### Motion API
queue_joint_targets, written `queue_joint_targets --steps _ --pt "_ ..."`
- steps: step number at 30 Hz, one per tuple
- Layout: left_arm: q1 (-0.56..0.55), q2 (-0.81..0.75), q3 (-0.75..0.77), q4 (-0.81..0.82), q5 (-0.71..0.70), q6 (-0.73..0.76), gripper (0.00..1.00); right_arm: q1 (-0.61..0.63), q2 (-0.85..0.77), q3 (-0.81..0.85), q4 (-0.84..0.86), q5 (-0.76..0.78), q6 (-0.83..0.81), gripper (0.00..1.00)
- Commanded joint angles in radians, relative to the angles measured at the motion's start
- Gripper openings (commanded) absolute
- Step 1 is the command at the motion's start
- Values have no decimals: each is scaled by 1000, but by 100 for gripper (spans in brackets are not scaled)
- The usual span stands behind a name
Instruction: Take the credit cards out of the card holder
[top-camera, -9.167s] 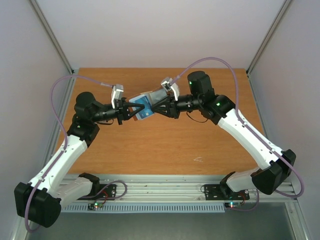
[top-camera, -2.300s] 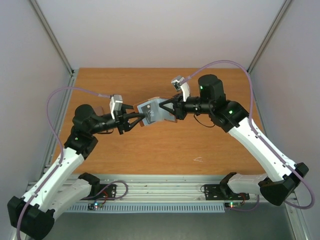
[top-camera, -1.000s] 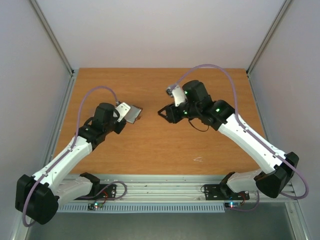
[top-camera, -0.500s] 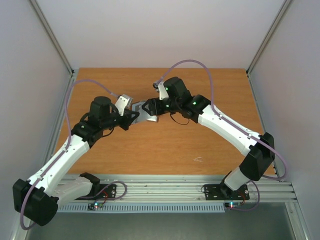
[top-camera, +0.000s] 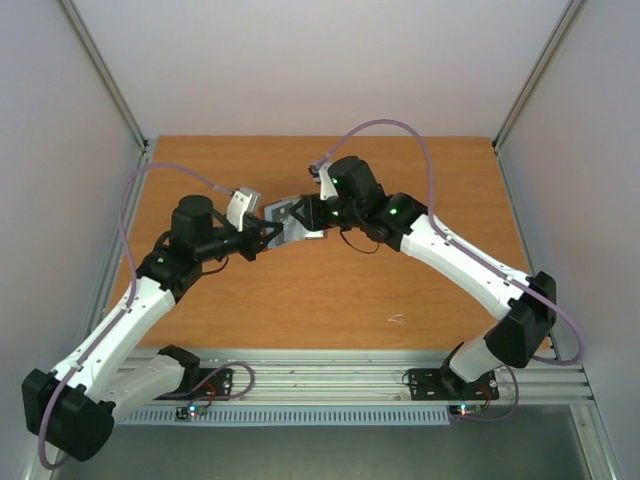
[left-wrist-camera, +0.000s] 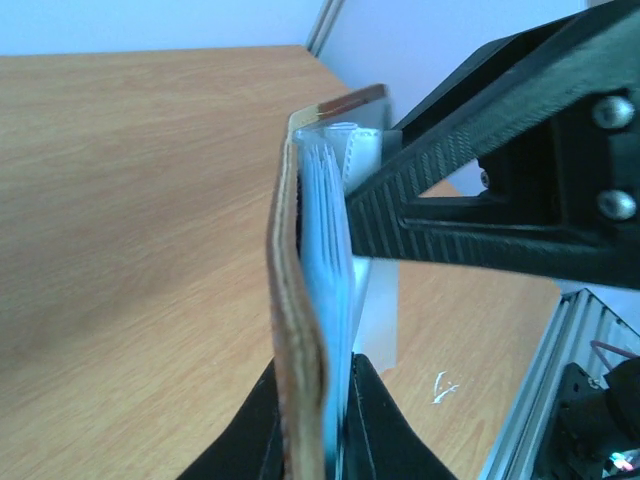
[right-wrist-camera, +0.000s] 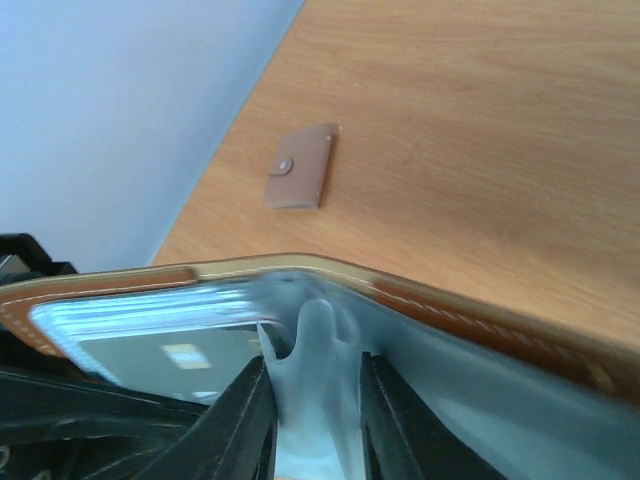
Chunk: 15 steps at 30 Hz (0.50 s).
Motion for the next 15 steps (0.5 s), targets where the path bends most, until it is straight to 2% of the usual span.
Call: queue_joint_targets --steps 1,5,7,8,10,12,15 --pt "-11 -62 14 133 99 -26 0 -38 -77 -76 33 67 -12 20" --pt "-8 -66 12 134 102 -34 0 -70 -120 -108 6 16 -90 13" --pt "-8 -64 13 130 99 -34 0 -87 -127 -106 -40 25 -110 19" --pt "-8 -62 16 117 80 -32 0 -95 -129 -104 -66 41 -119 25" --pt "-10 -53 26 75 -4 -25 0 -107 -127 -94 -127 95 -131 34" --pt "-14 -44 37 -15 -133 9 0 -107 -118 -70 -194 148 -154 38" --pt "-23 -25 38 -104 -357 162 0 -105 -113 -42 -253 147 -187 40"
